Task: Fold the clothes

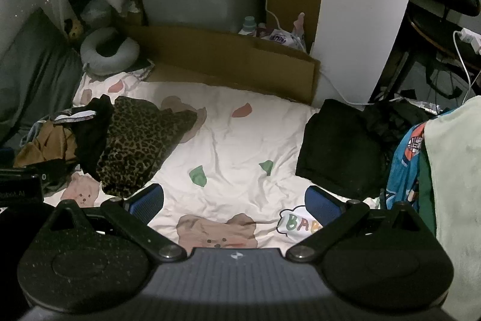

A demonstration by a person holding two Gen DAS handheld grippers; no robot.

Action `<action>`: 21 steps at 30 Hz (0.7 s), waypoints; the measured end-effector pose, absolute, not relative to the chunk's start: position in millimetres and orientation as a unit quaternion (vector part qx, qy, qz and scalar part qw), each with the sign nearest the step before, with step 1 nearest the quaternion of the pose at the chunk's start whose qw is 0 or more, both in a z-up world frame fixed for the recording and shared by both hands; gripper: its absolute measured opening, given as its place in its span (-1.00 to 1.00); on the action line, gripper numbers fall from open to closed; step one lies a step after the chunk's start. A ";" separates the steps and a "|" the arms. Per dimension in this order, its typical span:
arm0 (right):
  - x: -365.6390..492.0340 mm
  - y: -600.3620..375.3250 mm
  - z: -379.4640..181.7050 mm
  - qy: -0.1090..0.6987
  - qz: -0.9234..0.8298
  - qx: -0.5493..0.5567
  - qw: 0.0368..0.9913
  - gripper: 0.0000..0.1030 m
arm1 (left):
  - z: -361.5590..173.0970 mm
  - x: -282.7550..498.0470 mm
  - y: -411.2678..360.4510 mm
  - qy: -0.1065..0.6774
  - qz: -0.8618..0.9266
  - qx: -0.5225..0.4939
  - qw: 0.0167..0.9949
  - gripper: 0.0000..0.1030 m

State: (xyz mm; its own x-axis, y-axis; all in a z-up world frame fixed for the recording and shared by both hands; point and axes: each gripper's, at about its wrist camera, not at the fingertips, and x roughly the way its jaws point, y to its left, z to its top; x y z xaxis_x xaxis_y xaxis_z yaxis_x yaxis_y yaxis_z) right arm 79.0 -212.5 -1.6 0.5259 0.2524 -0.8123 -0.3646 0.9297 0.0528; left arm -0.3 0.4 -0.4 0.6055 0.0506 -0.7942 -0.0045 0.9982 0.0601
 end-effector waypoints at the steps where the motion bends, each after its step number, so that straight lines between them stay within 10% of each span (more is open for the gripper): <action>1: 79.1 -212.8 -1.0 0.454 0.177 -0.061 0.871 1.00 | -0.7 -0.4 0.6 0.444 0.014 0.029 0.895 1.00; 21: 79.2 -212.6 -0.8 0.452 0.187 -0.065 0.870 1.00 | -0.9 -5.2 5.7 0.443 0.030 0.010 0.896 0.99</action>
